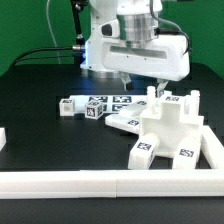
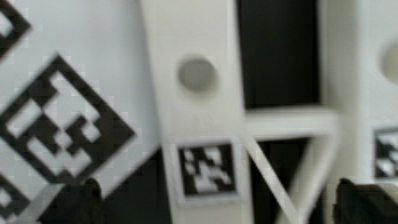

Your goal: Assemble chair

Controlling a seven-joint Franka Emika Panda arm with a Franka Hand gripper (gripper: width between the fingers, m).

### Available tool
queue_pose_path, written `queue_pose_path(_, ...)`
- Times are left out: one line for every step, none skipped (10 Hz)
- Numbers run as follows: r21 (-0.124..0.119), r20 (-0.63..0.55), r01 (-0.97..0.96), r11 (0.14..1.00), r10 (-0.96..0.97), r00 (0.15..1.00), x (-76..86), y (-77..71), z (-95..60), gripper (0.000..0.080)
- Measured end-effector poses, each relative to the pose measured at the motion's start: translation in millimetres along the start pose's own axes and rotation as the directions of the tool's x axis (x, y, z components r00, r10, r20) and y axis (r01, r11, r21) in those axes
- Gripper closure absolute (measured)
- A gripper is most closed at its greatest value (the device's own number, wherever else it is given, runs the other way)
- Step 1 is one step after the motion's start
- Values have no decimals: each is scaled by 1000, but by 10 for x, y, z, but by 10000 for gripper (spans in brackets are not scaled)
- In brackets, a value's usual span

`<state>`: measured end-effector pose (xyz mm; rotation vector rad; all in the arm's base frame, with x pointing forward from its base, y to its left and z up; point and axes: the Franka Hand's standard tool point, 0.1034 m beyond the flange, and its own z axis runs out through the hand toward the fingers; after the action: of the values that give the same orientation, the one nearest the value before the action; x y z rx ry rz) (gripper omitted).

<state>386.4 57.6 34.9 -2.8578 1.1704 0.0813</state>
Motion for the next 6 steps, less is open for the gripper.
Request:
queue_pose_path(-18,-4,15,1000,-15,1000,-68,16,119,151)
queue_pose_path(-24,-14,28,999,-29,999,-110,5,185,151)
queue_pose_path(-12,-40,31,999,-32,999,-101,-26,188,151)
queue_pose_path(-5,-57,39,999,-39,998,-106,-59,192,151)
queue_pose_path(-1,-64,40,999,-40,997,-107,-74,193,151)
queue_pose_path(0,-65,45,999,-44,997,-109,-86,191,151)
